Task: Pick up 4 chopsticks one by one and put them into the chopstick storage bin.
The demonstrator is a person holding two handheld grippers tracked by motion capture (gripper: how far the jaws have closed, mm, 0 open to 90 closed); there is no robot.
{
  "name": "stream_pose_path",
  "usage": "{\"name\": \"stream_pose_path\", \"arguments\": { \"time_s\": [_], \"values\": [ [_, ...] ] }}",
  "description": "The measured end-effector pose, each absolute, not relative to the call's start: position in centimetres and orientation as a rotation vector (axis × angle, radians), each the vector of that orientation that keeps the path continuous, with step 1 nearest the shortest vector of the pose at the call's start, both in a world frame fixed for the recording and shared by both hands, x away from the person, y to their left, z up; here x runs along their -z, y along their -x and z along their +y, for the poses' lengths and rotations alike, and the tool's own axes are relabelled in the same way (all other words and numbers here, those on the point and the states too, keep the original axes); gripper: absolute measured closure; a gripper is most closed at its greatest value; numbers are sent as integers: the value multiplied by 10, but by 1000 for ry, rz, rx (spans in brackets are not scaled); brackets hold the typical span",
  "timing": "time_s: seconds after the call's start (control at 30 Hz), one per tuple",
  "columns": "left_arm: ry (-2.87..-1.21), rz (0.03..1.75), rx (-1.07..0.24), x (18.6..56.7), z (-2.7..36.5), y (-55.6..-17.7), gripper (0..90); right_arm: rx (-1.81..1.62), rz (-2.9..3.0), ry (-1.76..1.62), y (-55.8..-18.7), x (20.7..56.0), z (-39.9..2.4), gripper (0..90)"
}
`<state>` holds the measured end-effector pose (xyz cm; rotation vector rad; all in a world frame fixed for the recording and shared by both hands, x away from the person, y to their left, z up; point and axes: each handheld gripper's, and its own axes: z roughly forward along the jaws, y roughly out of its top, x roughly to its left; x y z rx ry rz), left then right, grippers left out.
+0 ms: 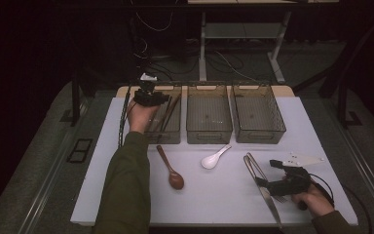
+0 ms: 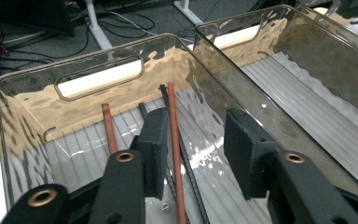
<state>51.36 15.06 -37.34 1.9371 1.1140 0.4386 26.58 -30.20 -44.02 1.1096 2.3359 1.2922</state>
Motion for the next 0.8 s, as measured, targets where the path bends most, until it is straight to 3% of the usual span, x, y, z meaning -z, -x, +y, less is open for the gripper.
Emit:
{"name": "stream_pose_path", "arguments": {
  "time_s": [0.33, 0.5, 0.8],
  "values": [
    [-2003, 1035, -406, 367, 142, -503, 418, -1285, 2340, -1109, -266, 441, -302, 98],
    [-1955, 1025, -376, 362, 140, -490, 356, -1286, 2337, -1112, -266, 440, -302, 98],
    [-1957, 950, -385, 353, 137, -458, 310, -1287, 2337, -1110, -266, 440, -302, 98]
  ]
}}
